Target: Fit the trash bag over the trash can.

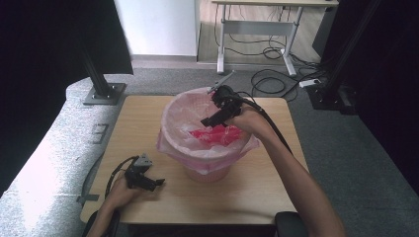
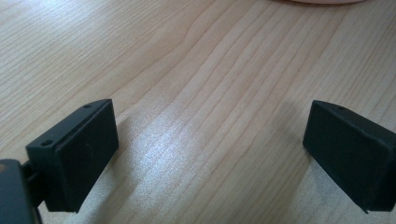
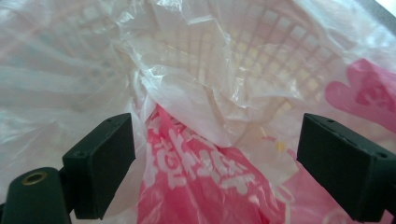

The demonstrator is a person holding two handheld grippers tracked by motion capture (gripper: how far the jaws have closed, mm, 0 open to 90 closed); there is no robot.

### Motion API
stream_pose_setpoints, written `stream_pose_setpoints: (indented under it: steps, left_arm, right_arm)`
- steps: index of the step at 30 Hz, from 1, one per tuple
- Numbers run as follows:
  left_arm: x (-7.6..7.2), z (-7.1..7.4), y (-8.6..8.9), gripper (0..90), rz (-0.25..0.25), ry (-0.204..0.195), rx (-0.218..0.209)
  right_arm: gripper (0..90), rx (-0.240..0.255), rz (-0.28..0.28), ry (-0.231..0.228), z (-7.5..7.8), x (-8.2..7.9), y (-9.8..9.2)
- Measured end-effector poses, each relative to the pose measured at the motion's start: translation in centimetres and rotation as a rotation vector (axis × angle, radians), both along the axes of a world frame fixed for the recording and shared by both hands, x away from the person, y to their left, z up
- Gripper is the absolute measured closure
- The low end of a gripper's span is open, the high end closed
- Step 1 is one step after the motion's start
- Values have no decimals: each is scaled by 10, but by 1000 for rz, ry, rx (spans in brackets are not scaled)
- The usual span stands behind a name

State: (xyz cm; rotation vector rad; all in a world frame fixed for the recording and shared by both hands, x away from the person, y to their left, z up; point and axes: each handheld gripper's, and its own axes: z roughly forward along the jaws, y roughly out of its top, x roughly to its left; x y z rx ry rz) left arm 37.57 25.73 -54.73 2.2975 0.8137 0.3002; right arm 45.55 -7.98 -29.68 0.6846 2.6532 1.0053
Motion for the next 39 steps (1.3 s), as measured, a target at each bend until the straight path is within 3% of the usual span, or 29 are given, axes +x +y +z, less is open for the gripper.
stream_pose_setpoints:
  steps: [14, 28, 39]
  left_arm:
    - [0, 0, -1, 19, 2, 1, 1]
    - [-1, 0, -1, 15, 6, 1, 3]
    - [-1, 0, -1, 15, 7, 1, 2]
  right_arm:
    - [106, 43, -66, -27, 10, -18, -56]
    - [107, 58, -160, -22, 6, -37, -110]
    - [108, 67, -180, -46, -4, -61, -139]
